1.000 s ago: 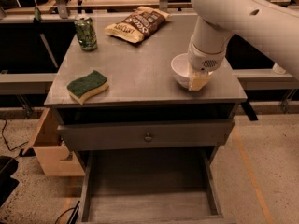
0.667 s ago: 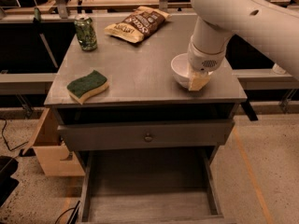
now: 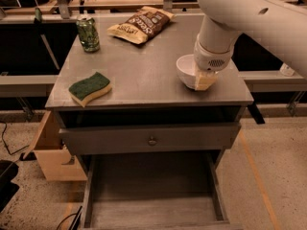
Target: Move white bowl near brown chip bag
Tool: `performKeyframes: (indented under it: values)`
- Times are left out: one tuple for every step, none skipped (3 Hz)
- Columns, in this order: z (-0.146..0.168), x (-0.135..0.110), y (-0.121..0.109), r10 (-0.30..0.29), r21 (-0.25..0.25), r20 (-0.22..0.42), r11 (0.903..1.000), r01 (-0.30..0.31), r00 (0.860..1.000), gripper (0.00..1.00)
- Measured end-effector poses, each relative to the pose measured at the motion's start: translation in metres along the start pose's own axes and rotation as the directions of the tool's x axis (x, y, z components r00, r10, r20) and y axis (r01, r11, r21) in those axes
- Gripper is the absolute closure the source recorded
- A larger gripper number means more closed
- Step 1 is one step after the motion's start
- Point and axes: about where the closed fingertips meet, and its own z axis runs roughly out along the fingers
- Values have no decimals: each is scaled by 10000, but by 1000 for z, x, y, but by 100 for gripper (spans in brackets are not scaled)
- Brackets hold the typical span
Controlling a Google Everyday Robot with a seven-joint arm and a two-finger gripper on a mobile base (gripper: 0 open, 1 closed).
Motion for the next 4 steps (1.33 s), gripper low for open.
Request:
performKeyframes:
  values:
    - [-29, 27, -28, 311, 946, -566, 9952, -257, 9979, 100]
    - [-62, 54, -75, 578, 2056, -930, 9779, -376, 9940, 100]
    - [-73, 59, -121, 490, 2564, -1090, 9664, -196, 9928, 100]
    - [-65, 43, -171, 60, 2928, -755, 9560, 164, 9971, 100]
